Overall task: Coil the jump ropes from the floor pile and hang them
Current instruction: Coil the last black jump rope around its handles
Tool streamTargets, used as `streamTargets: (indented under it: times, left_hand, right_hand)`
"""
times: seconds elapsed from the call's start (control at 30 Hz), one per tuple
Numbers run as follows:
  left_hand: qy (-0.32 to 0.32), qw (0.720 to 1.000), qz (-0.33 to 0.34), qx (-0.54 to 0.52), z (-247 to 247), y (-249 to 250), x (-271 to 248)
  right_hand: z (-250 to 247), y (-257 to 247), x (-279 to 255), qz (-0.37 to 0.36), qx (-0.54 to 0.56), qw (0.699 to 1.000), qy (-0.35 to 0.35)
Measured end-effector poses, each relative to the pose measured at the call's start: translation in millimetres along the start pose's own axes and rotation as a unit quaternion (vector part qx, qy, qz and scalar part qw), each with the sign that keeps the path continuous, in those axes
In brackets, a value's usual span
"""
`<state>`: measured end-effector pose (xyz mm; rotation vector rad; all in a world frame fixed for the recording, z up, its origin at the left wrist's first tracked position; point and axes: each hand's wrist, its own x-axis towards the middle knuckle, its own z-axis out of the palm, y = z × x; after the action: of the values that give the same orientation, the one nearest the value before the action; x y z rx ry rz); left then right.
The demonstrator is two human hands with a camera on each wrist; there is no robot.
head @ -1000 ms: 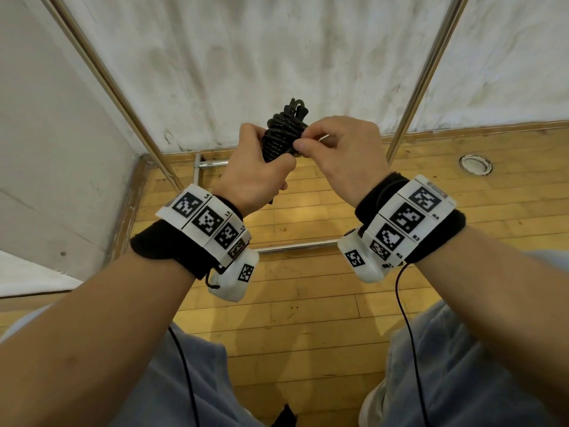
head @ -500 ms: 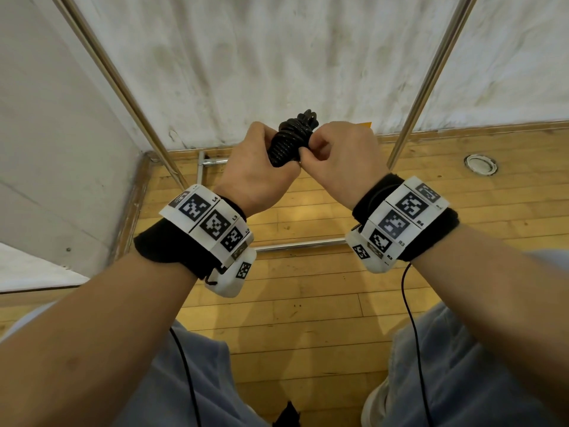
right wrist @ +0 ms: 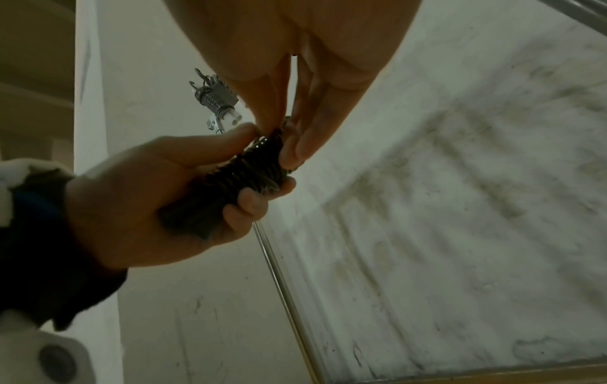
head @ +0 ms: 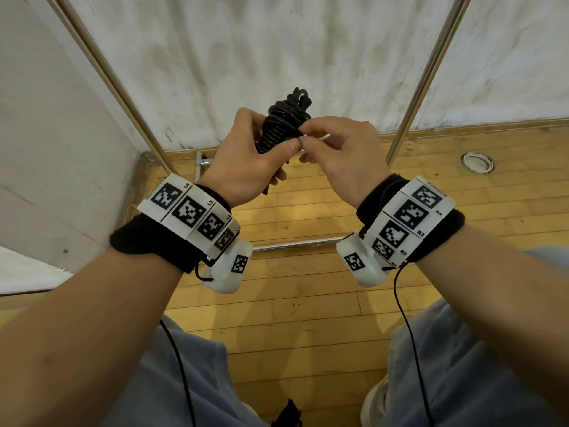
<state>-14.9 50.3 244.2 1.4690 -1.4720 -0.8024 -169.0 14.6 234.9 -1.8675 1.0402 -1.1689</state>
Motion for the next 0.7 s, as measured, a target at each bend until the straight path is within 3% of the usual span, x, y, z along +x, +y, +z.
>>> streamTargets:
  times: [0.27, 0.37, 0.47, 0.7]
  left_hand:
    - [0.025, 0.999, -0.006, 0.044, 2, -1, 2]
    - [0.030, 0.999, -0.027, 0.025, 4, -3, 2]
    - [0.032, 0.998, -0.045, 0.006, 4, -5, 2]
    - [0.013, 0.999, -0.032, 0.012, -1, -6, 0]
  right_hand:
    - [3, 3, -1, -0.046, -0.096, 0.994, 0.020]
    - [6, 4, 0, -0.008, -0.071, 0.997, 0.019]
    - [2, 4, 4, 0.018, -0.037, 0.999, -0.018]
    - [-2, 8, 9, -0.010, -0.102, 0.991, -0.084]
